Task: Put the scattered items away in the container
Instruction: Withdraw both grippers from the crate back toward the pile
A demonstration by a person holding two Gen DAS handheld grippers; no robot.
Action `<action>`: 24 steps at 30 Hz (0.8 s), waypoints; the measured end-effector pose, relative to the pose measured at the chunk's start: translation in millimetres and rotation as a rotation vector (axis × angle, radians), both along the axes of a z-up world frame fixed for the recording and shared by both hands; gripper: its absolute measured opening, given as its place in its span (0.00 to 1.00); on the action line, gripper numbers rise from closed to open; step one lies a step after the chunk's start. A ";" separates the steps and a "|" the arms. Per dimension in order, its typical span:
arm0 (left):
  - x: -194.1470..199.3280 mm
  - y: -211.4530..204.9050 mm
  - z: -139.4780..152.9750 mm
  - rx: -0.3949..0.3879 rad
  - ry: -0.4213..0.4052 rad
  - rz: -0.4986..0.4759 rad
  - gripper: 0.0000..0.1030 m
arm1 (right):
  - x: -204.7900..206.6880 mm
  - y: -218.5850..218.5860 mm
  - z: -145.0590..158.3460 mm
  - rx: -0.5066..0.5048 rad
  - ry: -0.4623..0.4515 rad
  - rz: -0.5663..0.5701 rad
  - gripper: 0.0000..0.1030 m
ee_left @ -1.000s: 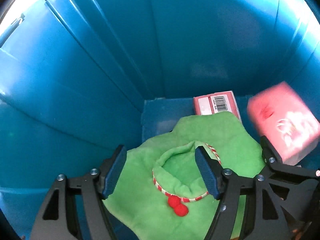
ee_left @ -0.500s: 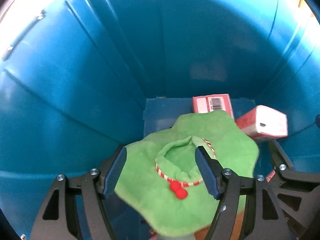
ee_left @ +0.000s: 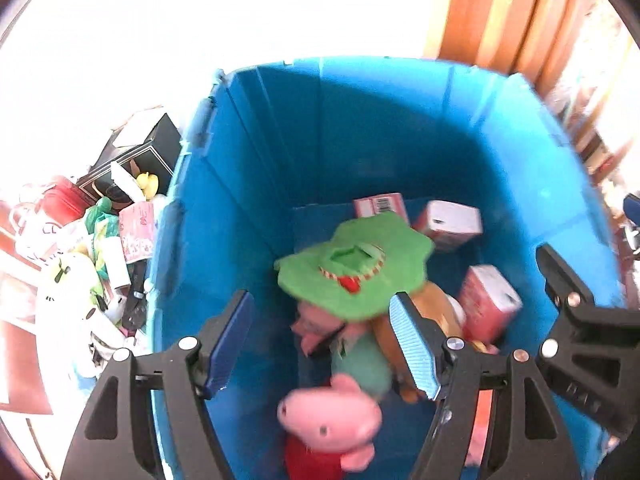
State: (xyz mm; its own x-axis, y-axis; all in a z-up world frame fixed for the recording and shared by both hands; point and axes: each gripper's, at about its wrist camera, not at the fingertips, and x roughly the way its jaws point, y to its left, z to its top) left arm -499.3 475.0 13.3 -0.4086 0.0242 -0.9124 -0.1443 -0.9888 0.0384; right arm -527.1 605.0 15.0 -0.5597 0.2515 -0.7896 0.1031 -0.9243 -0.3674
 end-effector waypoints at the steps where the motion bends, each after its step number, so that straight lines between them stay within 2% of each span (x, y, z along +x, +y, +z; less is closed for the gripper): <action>1: 9.7 -2.7 8.0 0.010 0.010 -0.015 0.68 | 9.8 -1.7 8.9 -0.005 0.016 0.000 0.99; 5: 51.9 -15.6 36.0 0.043 0.054 -0.091 0.68 | 49.8 -9.5 40.1 -0.022 0.064 -0.001 0.99; 12: 120.6 -46.0 56.8 0.111 0.085 -0.199 0.68 | 123.4 -15.5 71.2 -0.110 0.119 -0.039 0.99; 18: 186.1 -68.3 66.3 0.116 0.184 -0.273 0.69 | 182.9 -24.2 70.7 -0.177 0.149 -0.055 0.99; 24: 243.3 -82.5 63.9 0.135 0.245 -0.271 0.70 | 236.6 -27.3 61.8 -0.210 0.189 -0.032 0.99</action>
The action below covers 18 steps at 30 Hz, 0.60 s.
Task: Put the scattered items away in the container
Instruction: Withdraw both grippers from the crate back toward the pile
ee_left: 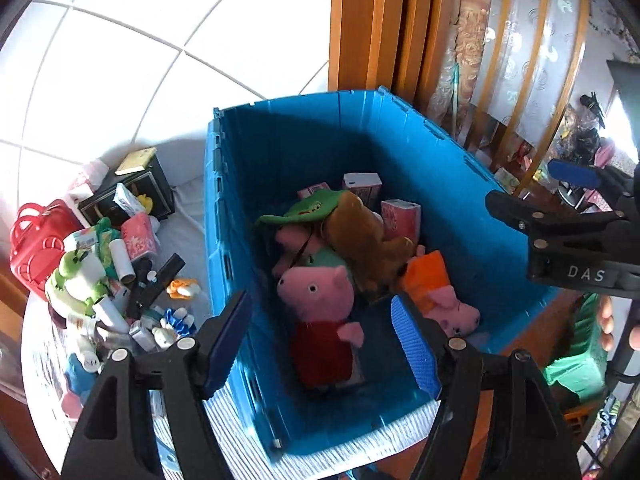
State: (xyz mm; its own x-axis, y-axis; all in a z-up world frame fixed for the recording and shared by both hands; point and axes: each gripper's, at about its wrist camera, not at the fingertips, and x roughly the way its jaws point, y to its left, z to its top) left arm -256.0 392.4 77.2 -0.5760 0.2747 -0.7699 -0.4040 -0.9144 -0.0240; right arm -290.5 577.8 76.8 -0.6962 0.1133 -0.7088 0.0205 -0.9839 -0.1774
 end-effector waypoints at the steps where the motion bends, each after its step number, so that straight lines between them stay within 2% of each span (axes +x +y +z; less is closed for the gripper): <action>1: 9.9 -1.9 -0.1 0.006 0.019 0.004 0.71 | 10.0 -0.6 -1.3 -0.009 0.010 0.009 0.99; 3: 29.7 -7.3 -1.6 0.022 0.060 0.026 0.80 | 28.3 -2.5 -5.6 -0.027 0.029 0.039 0.99; 4: 41.6 -10.1 -3.5 0.025 0.092 0.036 0.81 | 37.5 -3.6 -8.5 -0.034 0.040 0.054 0.99; 6: 60.1 -16.0 -7.5 0.026 0.127 0.070 0.81 | 55.0 -7.4 -15.1 -0.044 0.061 0.087 0.99; 11: 91.1 -35.2 -20.2 0.068 0.134 0.152 0.82 | 90.8 -23.3 -29.0 -0.089 0.124 0.168 0.99; 18: 125.8 -67.1 -41.5 0.014 0.210 0.305 0.82 | 121.5 -59.1 -44.9 -0.177 0.184 0.249 1.00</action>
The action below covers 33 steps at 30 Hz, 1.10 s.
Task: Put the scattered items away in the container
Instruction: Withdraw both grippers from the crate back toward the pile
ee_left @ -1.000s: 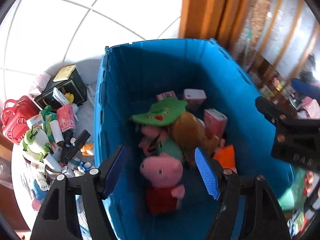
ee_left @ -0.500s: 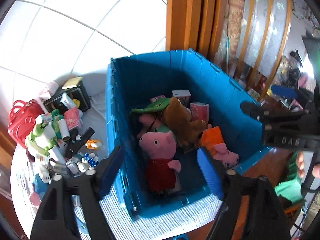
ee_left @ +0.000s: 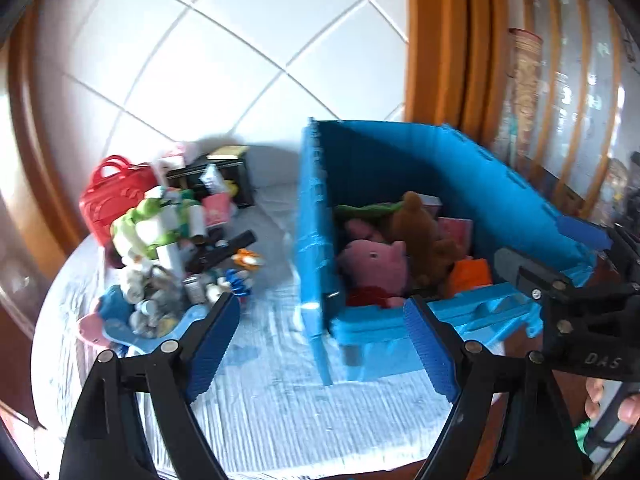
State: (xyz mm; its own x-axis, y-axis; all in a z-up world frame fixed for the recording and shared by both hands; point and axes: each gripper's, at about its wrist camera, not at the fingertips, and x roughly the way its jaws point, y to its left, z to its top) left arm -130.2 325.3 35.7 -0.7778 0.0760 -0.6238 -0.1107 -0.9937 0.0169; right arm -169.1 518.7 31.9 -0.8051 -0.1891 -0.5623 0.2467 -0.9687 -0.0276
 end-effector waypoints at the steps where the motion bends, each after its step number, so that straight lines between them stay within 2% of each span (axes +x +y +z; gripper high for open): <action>1: 4.8 -7.0 -3.1 0.000 0.007 0.018 0.82 | 3.5 -6.4 -1.9 -0.014 0.008 0.009 1.00; 8: 20.2 -75.2 -18.7 -0.003 0.029 0.124 0.82 | 13.4 -62.8 -8.4 -0.052 0.039 0.063 1.00; 12: 17.3 -139.9 -32.0 0.016 0.016 0.196 0.82 | 13.1 -108.0 -11.3 -0.080 0.039 0.090 1.00; 20: 3.4 -283.7 -67.9 -0.041 0.011 0.305 0.82 | -2.8 -220.8 -37.0 -0.119 -0.016 0.130 1.00; 26: -15.1 -360.3 -104.9 -0.033 -0.063 0.343 0.82 | -19.6 -284.9 -78.8 -0.114 -0.120 0.130 1.00; 33: -36.9 -411.3 -152.1 -0.001 -0.166 0.442 0.82 | -53.2 -325.1 -140.9 -0.058 -0.283 0.166 1.00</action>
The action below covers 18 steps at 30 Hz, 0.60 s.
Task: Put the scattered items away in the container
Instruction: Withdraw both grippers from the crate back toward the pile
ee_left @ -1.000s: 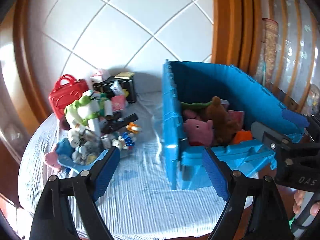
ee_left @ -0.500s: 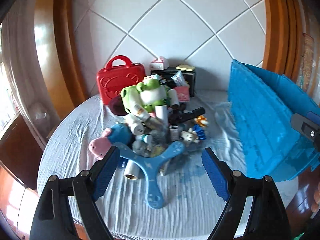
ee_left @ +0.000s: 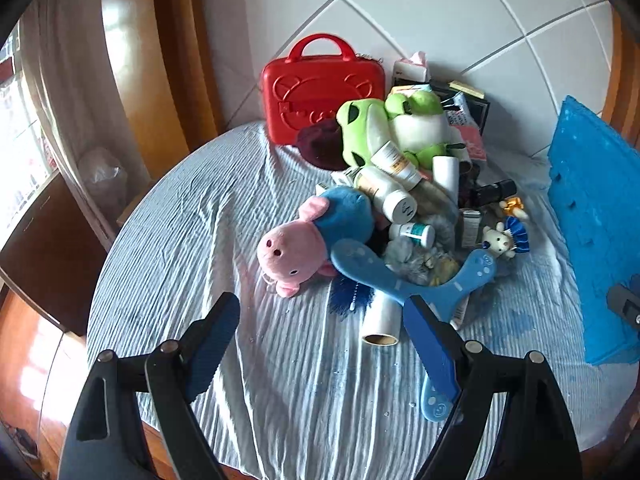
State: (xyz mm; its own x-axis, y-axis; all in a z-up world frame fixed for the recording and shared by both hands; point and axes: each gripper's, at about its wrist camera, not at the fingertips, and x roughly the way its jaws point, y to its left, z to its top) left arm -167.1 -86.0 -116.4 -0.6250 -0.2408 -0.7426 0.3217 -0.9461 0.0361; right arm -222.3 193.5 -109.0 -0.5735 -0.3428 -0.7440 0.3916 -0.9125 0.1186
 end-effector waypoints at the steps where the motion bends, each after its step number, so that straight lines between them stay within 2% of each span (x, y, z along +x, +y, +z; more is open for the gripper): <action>1: -2.1 -4.8 -5.2 -0.001 -0.012 0.017 0.82 | -4.7 -4.2 -7.9 0.002 -0.018 0.015 1.00; 7: -15.5 -26.4 -30.0 0.001 -0.087 0.066 0.82 | -30.5 -28.7 -39.0 0.007 -0.083 0.061 0.99; 11: -26.7 -39.4 -35.6 0.024 -0.104 0.055 0.82 | -40.7 -47.0 -53.3 0.019 -0.130 0.073 0.96; 15: -47.9 -56.5 -37.1 0.017 -0.107 -0.003 0.82 | -45.7 -62.6 -65.5 0.032 -0.162 0.026 0.96; 18: -71.4 -74.9 -42.3 0.025 -0.108 -0.086 0.82 | -43.8 -74.2 -76.7 0.038 -0.185 -0.045 0.96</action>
State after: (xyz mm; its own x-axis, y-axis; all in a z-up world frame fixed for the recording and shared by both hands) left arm -238.5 -160.9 -158.7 -0.5583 -0.1708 -0.8119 0.2354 -0.9710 0.0424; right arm -266.1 119.3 -185.8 -0.4402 -0.2896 -0.8499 0.3252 -0.9337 0.1497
